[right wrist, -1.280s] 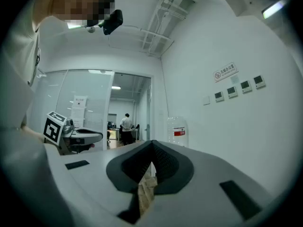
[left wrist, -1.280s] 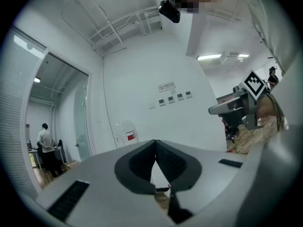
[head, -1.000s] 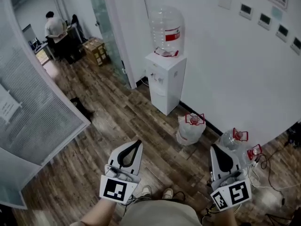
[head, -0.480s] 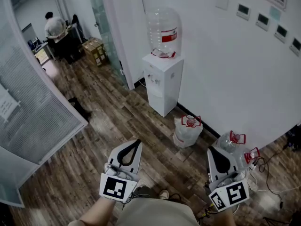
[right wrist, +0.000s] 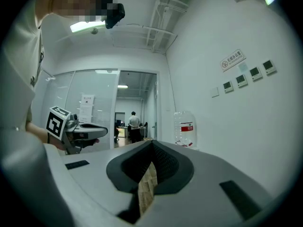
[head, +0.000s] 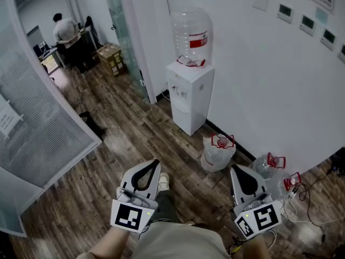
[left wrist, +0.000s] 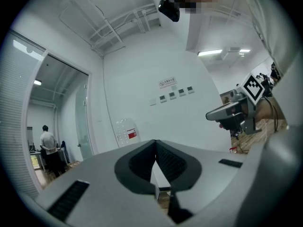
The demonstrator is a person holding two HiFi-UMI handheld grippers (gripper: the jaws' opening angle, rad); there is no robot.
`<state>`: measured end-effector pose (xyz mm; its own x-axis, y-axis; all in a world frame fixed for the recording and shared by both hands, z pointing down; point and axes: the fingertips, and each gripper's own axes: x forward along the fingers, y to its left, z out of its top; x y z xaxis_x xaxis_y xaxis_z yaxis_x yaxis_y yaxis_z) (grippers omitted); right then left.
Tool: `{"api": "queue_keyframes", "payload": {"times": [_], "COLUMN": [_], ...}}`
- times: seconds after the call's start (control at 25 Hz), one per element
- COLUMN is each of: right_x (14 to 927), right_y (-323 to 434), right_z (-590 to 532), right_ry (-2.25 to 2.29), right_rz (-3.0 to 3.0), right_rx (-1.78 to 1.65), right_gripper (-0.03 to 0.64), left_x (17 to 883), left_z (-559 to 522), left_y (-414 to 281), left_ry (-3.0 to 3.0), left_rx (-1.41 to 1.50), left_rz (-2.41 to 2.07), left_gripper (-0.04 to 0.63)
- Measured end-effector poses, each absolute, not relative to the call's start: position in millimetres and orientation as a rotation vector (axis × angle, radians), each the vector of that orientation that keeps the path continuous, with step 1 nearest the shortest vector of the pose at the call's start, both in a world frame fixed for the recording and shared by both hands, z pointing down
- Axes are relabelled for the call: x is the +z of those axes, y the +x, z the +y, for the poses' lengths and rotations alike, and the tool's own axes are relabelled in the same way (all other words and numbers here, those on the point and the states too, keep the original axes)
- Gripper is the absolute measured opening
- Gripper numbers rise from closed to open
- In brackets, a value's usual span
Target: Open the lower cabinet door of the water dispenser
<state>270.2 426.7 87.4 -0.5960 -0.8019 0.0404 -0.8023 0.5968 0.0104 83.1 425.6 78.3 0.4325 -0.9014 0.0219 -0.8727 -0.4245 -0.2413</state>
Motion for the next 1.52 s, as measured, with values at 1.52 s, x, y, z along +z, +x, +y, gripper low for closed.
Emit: {"api": "queue_keyframes", "payload": {"times": [1.52], "right_x": [138], "right_y": [99], "right_z": [6], "right_ry": [1.576], "right_rz": [-2.500], "right_rx": [0.231], "right_gripper": [0.008], "left_x": [117], "left_z": [-17], "left_y": [-100], "left_ry": [-2.655], "left_rx": [-0.304], "left_rz": [1.354], "left_gripper": [0.006]}}
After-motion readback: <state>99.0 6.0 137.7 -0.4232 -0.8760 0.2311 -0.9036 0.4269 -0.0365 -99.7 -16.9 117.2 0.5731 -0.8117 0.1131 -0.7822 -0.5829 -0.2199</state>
